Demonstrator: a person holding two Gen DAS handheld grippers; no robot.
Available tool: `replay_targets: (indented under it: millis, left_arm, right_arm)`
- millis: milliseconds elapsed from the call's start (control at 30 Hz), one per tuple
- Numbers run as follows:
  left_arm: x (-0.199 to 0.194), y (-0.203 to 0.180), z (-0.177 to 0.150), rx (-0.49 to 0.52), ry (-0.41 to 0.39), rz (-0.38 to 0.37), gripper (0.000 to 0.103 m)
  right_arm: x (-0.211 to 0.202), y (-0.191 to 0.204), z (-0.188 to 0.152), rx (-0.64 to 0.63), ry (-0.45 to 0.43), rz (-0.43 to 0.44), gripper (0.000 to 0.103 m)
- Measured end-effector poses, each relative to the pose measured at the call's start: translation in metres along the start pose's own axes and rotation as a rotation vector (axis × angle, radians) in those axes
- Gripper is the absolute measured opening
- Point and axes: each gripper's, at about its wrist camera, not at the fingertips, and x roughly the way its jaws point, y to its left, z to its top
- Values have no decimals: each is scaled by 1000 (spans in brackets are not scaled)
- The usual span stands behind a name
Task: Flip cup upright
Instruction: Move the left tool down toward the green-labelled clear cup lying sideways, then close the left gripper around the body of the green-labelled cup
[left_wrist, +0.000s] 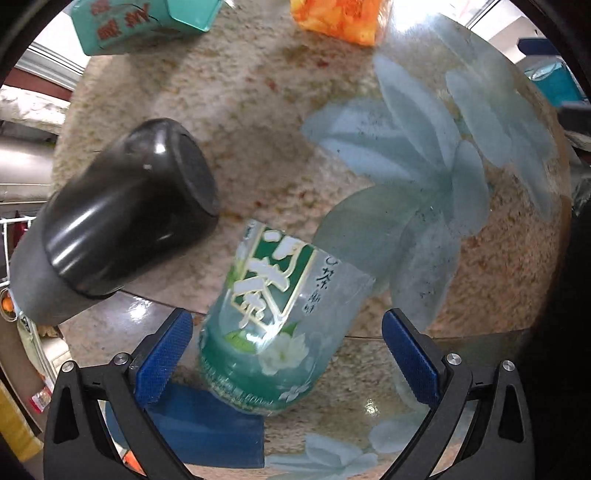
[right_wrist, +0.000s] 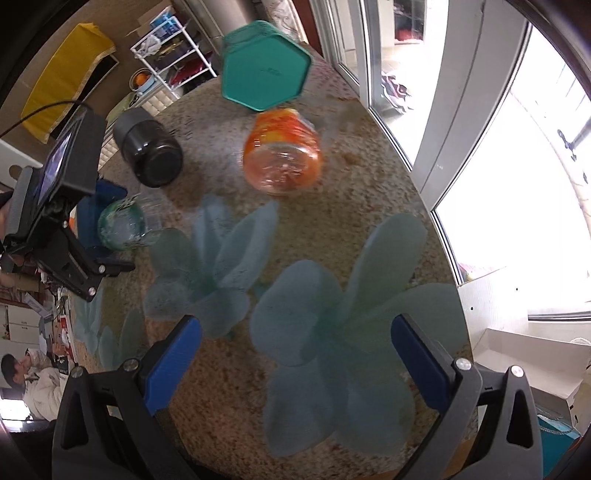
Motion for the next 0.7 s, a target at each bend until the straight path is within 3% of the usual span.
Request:
replay_targets:
  millis: [133, 467, 700]
  left_arm:
    - [10, 0, 6, 2, 18, -9, 102]
    - [28, 9, 0, -40, 26, -35, 74]
    - [3, 11, -26, -152, -20, -62, 74]
  right_arm:
    - [2, -9, 6, 8, -1, -16, 103]
    - [-4, -16, 8, 26, -16, -12, 103]
    - [-5, -11, 1, 42, -24, -15, 103]
